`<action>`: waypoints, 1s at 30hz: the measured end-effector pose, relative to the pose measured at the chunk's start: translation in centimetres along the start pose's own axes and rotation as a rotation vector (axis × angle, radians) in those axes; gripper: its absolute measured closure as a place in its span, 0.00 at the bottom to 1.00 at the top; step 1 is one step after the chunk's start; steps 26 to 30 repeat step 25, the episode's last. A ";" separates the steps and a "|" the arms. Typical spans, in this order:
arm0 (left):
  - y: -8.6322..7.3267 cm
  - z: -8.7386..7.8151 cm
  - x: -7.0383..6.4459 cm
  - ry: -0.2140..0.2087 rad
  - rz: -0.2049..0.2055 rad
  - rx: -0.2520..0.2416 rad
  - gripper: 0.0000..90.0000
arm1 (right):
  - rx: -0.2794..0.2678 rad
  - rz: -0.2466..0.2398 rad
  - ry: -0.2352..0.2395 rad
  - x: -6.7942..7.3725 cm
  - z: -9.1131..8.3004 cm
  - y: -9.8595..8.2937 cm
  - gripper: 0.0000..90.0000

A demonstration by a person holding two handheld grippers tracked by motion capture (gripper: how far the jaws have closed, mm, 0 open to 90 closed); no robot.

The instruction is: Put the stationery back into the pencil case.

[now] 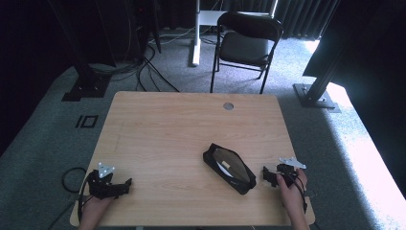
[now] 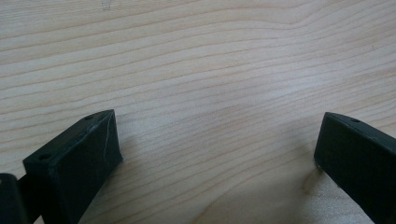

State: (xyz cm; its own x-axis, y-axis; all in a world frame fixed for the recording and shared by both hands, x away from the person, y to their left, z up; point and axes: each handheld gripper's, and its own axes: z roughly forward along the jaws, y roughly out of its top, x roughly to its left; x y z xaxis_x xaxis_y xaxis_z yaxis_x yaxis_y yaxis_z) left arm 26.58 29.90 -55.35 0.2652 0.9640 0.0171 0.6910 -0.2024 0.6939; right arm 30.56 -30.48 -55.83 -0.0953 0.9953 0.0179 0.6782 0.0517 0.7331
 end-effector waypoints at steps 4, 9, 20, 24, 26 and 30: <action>0.0 0.0 0.0 0.000 0.000 0.000 0.01 | 0.000 0.005 -0.005 0.0 -0.4 -0.3 0.15; 0.0 0.0 0.0 0.000 0.000 0.000 0.01 | 0.000 0.018 -0.017 0.0 -0.6 -0.6 0.15; 0.0 0.0 0.0 0.000 0.000 0.000 0.01 | -0.001 0.021 -0.018 0.0 -0.6 -0.6 0.15; 0.0 0.0 0.0 0.000 0.000 0.000 0.01 | -0.001 0.021 -0.018 0.0 -0.6 -0.6 0.15; 0.0 0.0 0.0 0.000 0.000 0.000 0.01 | -0.001 0.021 -0.018 0.0 -0.6 -0.6 0.15; 0.0 0.0 0.0 0.000 0.000 0.000 0.01 | -0.001 0.021 -0.018 0.0 -0.6 -0.6 0.15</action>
